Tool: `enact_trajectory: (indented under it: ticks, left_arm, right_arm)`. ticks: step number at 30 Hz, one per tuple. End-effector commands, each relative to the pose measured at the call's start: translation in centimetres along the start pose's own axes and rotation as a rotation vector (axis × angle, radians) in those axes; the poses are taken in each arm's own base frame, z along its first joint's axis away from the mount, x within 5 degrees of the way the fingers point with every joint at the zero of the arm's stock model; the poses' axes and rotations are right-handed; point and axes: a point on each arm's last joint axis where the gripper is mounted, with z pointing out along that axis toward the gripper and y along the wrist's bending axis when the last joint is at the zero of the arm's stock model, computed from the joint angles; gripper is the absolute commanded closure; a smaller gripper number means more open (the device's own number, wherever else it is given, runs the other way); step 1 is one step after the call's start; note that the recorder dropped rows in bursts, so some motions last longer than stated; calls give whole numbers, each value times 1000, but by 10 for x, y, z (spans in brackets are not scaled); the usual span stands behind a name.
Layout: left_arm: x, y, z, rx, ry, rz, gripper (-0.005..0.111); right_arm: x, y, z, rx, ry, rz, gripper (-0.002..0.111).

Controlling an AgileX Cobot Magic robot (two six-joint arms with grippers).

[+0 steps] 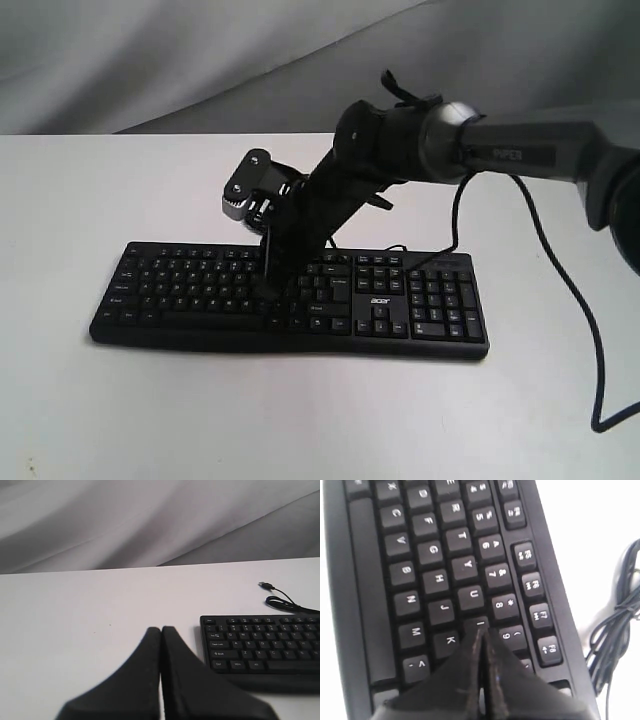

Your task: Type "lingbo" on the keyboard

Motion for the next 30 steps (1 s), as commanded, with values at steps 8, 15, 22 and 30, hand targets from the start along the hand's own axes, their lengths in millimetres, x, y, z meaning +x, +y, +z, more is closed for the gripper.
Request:
enact_trajectory:
  ticks: [8, 15, 22, 30]
  left_arm:
    - [1, 0, 0, 1, -5, -6, 106]
    - [1, 0, 0, 1, -5, -6, 106]
    - [1, 0, 0, 1, -5, -6, 106]
    - [1, 0, 0, 1, -5, -6, 106]
  right_arm:
    - [-25, 20, -102, 143, -147, -28, 108]
    - [-37, 48, -207, 379, -427, 72, 108]
    - [-41, 74, -271, 432, -565, 61, 108]
    - [-41, 90, -305, 473, -643, 34, 108]
